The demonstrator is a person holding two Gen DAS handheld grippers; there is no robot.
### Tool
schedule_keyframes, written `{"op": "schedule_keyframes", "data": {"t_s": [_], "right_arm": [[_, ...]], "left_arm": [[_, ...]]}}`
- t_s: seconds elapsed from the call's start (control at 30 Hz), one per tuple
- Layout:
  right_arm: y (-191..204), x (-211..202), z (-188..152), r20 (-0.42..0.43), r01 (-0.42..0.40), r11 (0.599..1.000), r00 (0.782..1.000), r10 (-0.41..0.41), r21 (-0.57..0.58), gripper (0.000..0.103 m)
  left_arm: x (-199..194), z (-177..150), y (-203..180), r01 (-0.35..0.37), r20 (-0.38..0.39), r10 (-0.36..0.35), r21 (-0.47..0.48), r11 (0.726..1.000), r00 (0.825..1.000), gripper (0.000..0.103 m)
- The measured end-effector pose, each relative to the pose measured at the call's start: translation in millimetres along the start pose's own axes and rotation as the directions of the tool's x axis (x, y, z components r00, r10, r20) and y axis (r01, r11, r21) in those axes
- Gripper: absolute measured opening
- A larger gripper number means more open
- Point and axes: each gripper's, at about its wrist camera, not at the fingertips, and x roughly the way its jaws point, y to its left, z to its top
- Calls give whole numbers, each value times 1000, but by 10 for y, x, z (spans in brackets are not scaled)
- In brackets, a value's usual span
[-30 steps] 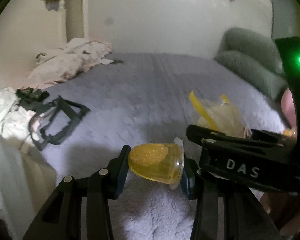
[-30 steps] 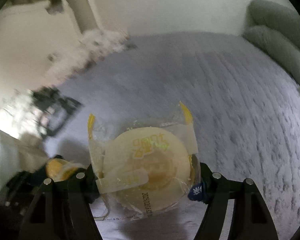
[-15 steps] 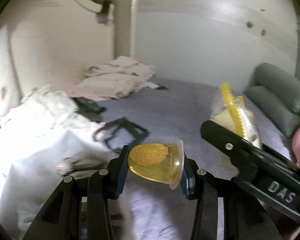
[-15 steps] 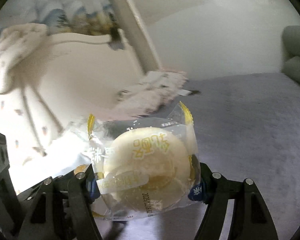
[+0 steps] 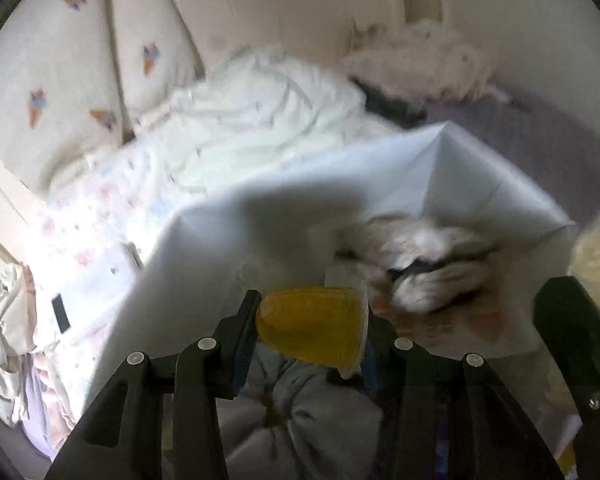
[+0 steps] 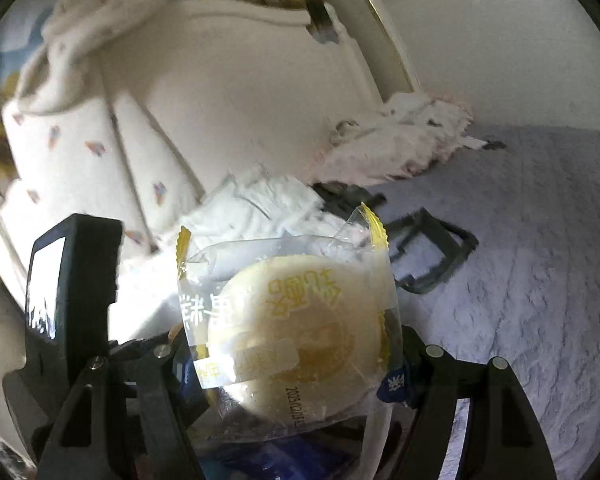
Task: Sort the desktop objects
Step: 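Carry jelly cup and bread bun bag into the white tote bag and open both tools, then withdraw both tools from the tote bag back over the bed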
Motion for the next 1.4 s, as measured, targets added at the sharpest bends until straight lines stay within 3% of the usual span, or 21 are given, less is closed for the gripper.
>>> {"op": "schedule_keyframes", "data": {"t_s": [0.07,0.1,0.13,0.17,0.2,0.33,0.4,0.5,0.63,0.7,0.87,1.0,1.03,1.2,1.27,1.4], "right_arm": [[-34,109,-14,-25,9,1000,1000,-9,8,73],[-52,99,-29,-15,15,1000,1000,-15,6,73],[-62,93,-19,-10,13,1000,1000,-13,5,73],[-70,97,-6,-14,7,1000,1000,-7,10,75],[-83,104,8,-16,-10,1000,1000,10,12,79],[-83,3,-69,7,-17,1000,1000,17,5,82],[-31,-70,-58,42,-10,1000,999,11,-8,89],[34,-235,-38,127,21,999,992,-15,-41,89],[57,-404,9,175,48,996,984,-35,-72,89],[-4,-493,35,202,48,997,979,-36,-58,90],[-289,-762,130,219,87,996,972,-85,2,91],[-517,-1051,186,251,206,978,947,-202,11,91],[-581,-1125,194,261,251,968,933,-246,14,91],[-935,-1295,145,217,356,933,908,-359,50,91],[-1139,-1363,53,208,436,895,870,-447,99,91],[-1456,-1473,-157,220,513,842,813,-540,169,92]], "left_arm": [[17,2,-4,15,-13,-15,6,1000,1000,45],[9,5,-3,26,-17,-26,9,1000,1000,53],[-17,-10,16,35,-17,-35,11,999,999,64],[-43,-23,36,35,-11,-35,11,999,999,87],[-74,-30,51,18,3,-18,11,1000,1000,93],[-199,-48,174,-7,48,8,-26,1000,999,93],[-248,-38,234,3,58,0,-50,999,998,93],[-317,-18,264,19,85,-13,-79,997,996,93],[-498,7,146,123,158,-112,-64,990,981,93],[-601,9,29,183,203,-174,-26,983,964,93],[-798,7,-414,346,243,-359,98,933,901,93],[-930,-38,-944,458,219,-513,255,851,830,93],[-960,-63,-1077,463,211,-527,287,839,823,93],[-1006,-218,-1717,452,198,-561,410,792,803,93],[-970,-302,-1970,452,170,-572,453,769,803,93],[-970,-502,-2311,445,133,-577,507,739,806,93]]}}
